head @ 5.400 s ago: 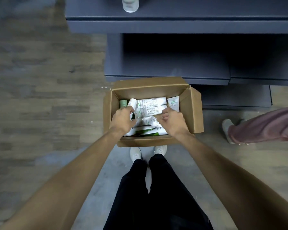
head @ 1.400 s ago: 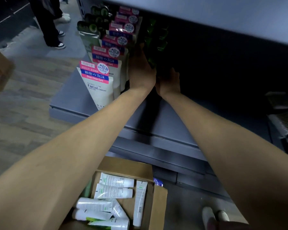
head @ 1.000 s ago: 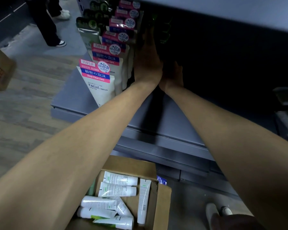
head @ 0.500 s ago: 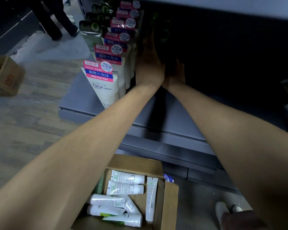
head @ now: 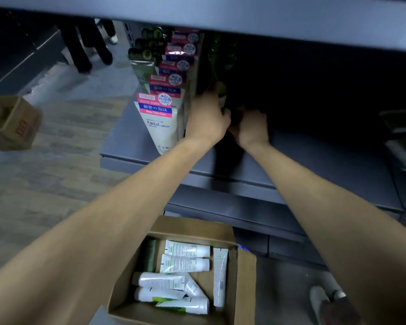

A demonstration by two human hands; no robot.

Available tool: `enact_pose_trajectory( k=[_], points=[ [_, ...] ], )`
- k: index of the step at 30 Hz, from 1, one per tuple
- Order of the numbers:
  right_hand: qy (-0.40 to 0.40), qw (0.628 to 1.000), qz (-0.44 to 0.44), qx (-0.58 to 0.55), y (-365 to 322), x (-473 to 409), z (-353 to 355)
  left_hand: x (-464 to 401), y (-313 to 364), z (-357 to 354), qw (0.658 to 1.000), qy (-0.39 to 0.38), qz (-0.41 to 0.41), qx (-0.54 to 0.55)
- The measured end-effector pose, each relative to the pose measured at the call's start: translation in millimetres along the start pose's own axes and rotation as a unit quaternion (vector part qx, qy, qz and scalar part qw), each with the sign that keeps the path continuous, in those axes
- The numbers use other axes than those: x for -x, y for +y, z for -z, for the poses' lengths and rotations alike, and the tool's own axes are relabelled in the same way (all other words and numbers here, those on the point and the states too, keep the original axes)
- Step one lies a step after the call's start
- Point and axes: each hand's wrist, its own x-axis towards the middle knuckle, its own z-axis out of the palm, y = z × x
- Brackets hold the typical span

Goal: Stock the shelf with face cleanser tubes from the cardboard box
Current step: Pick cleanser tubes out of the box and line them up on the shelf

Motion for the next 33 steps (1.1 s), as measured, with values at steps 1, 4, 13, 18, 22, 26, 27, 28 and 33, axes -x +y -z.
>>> enact_pose_trajectory(
  k=[1,4,13,18,22,26,27,28,33],
  points=[
    [0.003,1.000,0.000,-0.011,3,7,1,4,-3,1,1.000,-0.006,0.001,0.004],
    [0.012,0.998,-0.021,-0.066,5,31,5,19,-6,7,0.998,-0.036,-0.002,0.043],
    [0.051,0.989,-0.077,-0.114,-14,133,9,53,-16,47,0.991,-0.098,-0.079,0.044],
    [0.030,0.987,-0.112,-0.114,-28,207,-7,105,-42,73,0.978,-0.164,-0.124,0.043],
    [0.018,0.979,-0.164,-0.119,-34,264,-33,156,-74,80,0.967,-0.211,-0.135,0.042],
    [-0.024,0.971,-0.207,-0.113,-33,317,-63,199,-107,79,0.954,-0.270,-0.123,0.033],
    [-0.037,0.969,-0.220,-0.108,-32,327,-71,208,-116,78,0.952,-0.283,-0.115,0.031],
    [-0.051,0.966,-0.231,-0.104,-31,337,-78,215,-125,76,0.948,-0.297,-0.108,0.027],
    [-0.138,0.950,-0.265,-0.093,-29,365,-108,241,-168,59,0.930,-0.359,-0.079,0.005]
  ],
)
